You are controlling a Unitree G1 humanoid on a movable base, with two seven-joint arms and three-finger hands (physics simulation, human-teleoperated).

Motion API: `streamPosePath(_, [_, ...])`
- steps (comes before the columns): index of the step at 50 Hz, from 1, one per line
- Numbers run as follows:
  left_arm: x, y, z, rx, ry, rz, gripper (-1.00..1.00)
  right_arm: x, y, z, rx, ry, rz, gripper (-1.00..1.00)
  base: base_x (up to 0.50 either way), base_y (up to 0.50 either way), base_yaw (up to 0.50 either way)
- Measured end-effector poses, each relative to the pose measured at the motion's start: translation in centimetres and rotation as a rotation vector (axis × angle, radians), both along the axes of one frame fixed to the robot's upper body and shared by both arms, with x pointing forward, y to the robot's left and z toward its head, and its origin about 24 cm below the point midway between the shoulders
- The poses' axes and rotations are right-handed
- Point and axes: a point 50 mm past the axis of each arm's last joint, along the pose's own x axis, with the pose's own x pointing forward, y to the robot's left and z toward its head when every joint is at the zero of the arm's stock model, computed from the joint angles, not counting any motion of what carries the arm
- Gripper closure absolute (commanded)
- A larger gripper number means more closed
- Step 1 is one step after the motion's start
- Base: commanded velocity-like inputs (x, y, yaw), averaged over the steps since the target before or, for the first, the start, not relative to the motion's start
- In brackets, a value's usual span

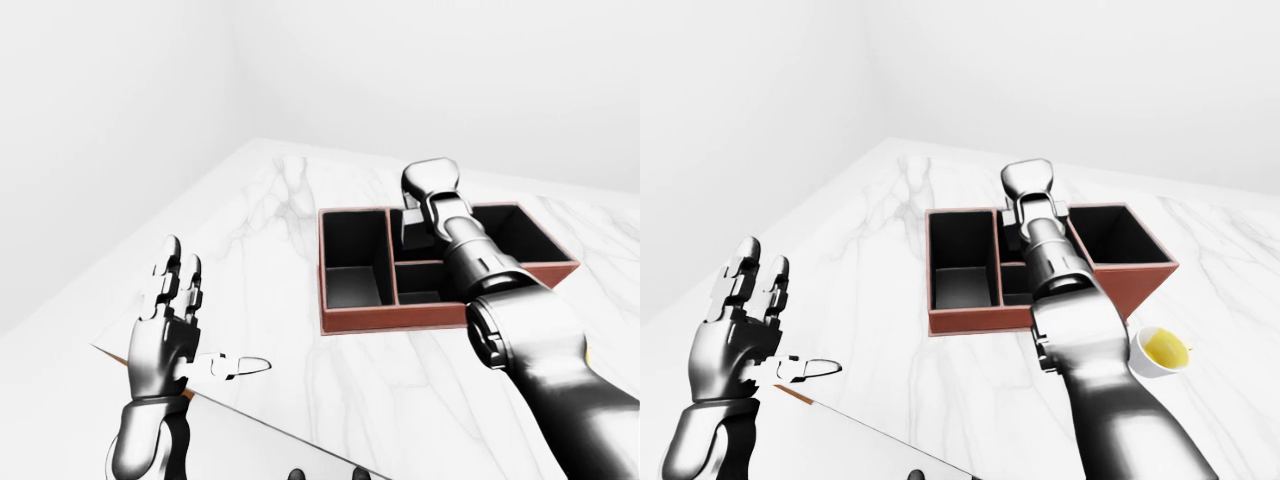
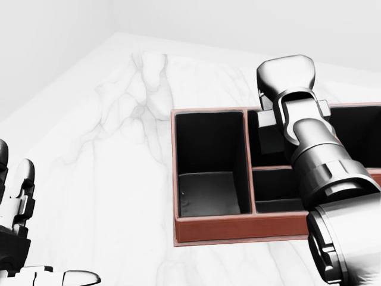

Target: Pick up the book and place it in the front compartment of the caddy.

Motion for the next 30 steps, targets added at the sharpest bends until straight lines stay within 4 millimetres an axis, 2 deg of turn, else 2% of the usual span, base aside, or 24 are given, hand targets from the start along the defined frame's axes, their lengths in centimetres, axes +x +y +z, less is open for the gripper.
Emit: streamPosePath(30, [0.1, -0.1, -0.1, 0.001, 0.006, -0.002, -1.00, -0.4, -0.9, -2.0, 0.027, 0.093, -0.039, 1.00, 0.00, 0.00, 0.00])
